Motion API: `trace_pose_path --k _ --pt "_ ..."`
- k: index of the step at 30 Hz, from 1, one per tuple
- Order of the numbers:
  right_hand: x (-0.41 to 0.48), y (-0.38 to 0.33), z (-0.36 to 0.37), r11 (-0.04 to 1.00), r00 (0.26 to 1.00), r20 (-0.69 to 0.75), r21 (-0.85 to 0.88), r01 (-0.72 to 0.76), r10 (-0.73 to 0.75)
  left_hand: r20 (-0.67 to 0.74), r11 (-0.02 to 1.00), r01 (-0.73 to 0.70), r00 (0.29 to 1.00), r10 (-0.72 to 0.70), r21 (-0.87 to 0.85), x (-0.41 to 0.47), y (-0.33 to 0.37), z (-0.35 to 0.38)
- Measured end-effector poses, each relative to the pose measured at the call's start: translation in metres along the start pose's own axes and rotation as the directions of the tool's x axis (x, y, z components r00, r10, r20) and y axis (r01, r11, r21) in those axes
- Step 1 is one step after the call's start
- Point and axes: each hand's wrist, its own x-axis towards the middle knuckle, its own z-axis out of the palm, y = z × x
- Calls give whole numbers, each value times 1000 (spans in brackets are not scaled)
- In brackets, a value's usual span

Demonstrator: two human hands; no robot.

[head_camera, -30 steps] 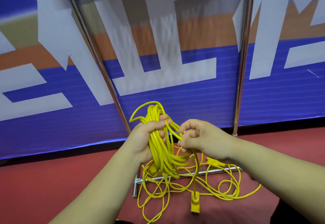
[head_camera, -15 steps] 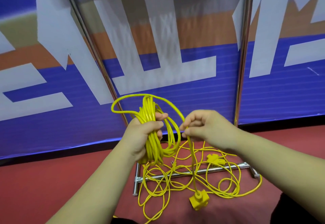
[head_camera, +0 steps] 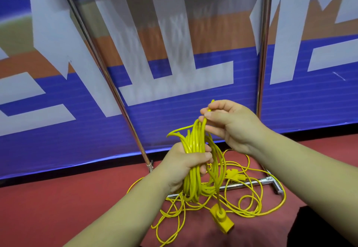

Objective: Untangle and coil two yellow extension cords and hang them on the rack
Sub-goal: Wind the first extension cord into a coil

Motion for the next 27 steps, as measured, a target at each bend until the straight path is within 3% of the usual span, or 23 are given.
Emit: trace_pose_path --k 3,8,11,14,18,20,24,27 --pt "-4 -4 -5 999 999 21 -17 41 -41 -29 1000 -6 1000 6 -20 2 6 2" --pt "-4 1 -29 881 982 80 -433 190 -172 -97 986 -72 994 57 -153 1 29 -6" --pt "0 13 -48 765 974 225 -625 157 -17 -129 966 -162 982 138 -202 -3 44 -14" --pt "-5 31 -56 536 934 270 -837 109 232 -143 944 -216 972 185 -248 -8 56 -21" --pt "-10 58 -53 440 914 315 -880 180 256 -162 917 -250 965 208 -311 -11 63 -29" --pt "-11 67 -46 447 911 342 -869 213 231 -167 909 -248 965 201 -336 -11 63 -33" --pt "-8 77 -39 612 910 345 -778 141 229 -209 900 -242 962 175 -363 -10 61 -46" --pt "-1 78 -38 705 948 263 -707 61 181 -278 904 -202 956 97 -377 -7 53 -63"
